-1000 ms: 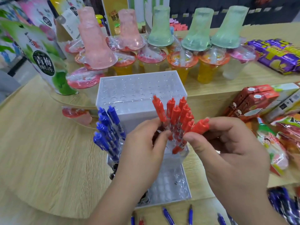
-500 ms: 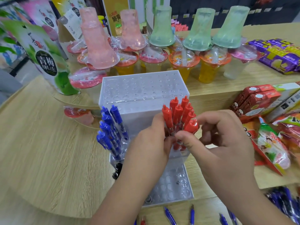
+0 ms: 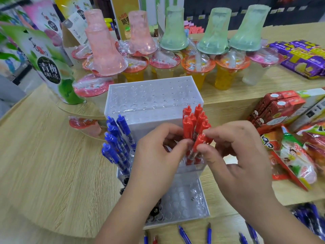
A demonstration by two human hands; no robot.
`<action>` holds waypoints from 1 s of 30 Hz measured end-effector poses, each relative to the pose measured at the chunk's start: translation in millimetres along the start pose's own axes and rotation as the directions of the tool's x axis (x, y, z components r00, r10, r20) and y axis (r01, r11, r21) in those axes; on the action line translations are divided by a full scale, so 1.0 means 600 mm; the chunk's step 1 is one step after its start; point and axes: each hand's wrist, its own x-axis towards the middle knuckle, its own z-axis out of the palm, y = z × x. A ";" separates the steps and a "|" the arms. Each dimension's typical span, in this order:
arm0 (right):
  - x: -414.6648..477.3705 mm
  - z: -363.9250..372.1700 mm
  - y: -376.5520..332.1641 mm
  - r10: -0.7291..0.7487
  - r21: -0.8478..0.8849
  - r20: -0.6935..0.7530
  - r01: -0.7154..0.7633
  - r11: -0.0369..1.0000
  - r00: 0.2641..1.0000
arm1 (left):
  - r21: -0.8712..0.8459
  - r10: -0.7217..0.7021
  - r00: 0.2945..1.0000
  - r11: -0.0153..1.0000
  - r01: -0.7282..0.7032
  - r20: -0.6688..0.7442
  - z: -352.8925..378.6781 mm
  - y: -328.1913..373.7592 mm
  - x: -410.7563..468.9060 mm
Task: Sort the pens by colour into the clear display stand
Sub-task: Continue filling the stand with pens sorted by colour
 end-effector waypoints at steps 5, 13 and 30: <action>0.007 0.000 0.005 -0.051 -0.077 -0.011 0.050 0.996 0.999 | -0.026 -0.014 0.999 1.000 0.015 0.040 -0.004 -0.006 0.005; 0.014 0.008 0.001 -0.013 -0.007 0.028 0.014 1.000 1.000 | 0.099 0.021 0.998 0.995 -0.027 0.064 -0.007 -0.010 0.003; 0.008 0.036 0.002 0.191 0.419 0.079 -0.206 0.884 0.978 | 0.362 0.055 0.988 0.926 -0.104 0.142 -0.012 -0.005 0.006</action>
